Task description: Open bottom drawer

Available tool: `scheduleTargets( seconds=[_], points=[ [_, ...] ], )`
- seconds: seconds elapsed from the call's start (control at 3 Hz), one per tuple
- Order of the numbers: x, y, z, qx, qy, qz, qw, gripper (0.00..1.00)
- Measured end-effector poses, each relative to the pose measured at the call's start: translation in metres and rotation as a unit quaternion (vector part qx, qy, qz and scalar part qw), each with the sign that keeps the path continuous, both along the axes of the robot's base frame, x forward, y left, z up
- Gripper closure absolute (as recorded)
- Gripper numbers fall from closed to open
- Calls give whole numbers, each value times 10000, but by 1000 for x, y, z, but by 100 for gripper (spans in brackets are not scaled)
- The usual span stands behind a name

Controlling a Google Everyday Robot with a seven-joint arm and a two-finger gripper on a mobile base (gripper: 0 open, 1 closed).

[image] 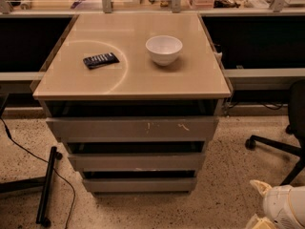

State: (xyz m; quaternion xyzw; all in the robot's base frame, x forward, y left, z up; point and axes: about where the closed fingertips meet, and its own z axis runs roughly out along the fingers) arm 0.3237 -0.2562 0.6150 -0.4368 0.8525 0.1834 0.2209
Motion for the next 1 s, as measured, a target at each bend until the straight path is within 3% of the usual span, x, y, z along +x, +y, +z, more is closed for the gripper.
scheduleTargets(
  seconds=[0.33,0.67,1.0],
  points=[
    [11,-14,-20,447,-278,-323,9981,0],
    [34,-11,-70,1038,-309,-334,9936,0],
    [52,5,-115,1424,-118,-184,9896,0]
  ],
)
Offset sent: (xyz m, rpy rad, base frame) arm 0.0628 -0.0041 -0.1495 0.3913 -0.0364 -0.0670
